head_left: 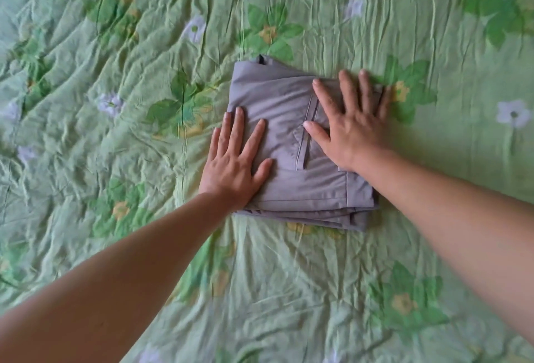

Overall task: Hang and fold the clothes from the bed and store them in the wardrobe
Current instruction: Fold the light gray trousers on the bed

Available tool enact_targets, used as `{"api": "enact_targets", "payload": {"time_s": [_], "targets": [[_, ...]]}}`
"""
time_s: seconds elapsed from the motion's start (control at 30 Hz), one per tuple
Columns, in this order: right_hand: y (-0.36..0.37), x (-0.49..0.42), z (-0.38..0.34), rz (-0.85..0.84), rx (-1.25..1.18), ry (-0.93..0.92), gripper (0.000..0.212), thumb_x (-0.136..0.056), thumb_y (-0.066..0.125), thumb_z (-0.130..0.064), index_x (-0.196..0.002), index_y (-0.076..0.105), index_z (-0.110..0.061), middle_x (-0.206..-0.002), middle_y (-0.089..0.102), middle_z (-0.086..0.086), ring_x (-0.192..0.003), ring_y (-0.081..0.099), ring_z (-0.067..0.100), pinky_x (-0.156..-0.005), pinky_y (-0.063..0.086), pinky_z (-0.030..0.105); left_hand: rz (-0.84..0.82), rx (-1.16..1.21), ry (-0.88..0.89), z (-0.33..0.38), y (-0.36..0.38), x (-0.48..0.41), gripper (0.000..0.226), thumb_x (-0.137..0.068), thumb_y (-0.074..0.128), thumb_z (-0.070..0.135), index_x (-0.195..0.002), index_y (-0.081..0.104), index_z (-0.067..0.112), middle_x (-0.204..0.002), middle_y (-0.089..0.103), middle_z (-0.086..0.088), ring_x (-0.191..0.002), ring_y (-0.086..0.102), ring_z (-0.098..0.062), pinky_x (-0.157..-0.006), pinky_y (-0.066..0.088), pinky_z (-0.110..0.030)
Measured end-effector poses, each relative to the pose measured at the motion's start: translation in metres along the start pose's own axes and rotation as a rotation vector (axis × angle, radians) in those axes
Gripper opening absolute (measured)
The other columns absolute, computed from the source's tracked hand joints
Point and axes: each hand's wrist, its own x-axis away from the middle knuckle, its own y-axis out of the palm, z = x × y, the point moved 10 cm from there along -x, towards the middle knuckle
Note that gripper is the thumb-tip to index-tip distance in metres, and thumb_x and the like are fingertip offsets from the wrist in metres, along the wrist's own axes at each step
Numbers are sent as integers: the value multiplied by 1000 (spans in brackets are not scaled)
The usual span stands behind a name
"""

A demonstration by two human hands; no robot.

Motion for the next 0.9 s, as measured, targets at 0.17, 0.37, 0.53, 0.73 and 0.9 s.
{"api": "enact_targets", "payload": {"time_s": [0.17,0.37,0.53,0.73,0.9], "targets": [[-55,-15,-14,-90,-71,-62,79,-84,33,-81,-147,22,-36,-144,43,19,-138,40,40,-117,9,70,-26,144,-135,8,-27,24,71,-99,38,59,-160,12,32,-168,0,-6,-154,-3,-24,-123,10,-44],[-77,-53,-42,-339,-382,-55,78,-87,72,-50,-149,36,-19,-142,49,13,-112,54,30,-85,44,37,140,1111,-763,46,-9,155,36,-87,74,37,-109,52,18,-101,58,-3,-93,58,-20,-78,46,-21],[-64,-41,-19,-488,-435,46,56,-72,87,-43,-110,64,-10,-110,67,9,-87,63,25,-70,47,31,1,1802,-1183,79,42,149,39,-90,73,36,-101,55,3,-82,54,-12,-77,59,-23,-76,51,-35],[-78,6,17,-538,-718,162,44,-60,90,-30,-92,64,-13,-84,74,11,-73,74,29,-63,57,32,109,1786,-1206,84,20,119,45,-83,79,17,-119,55,3,-107,70,-16,-79,65,-22,-61,52,-29],[-76,76,84,-391,-1077,394,45,-72,84,-26,-104,55,-15,-106,69,11,-91,70,27,-82,60,41,74,1641,-975,76,-40,93,28,-89,67,13,-111,52,19,-92,68,-6,-71,69,-16,-66,60,-51]]}}
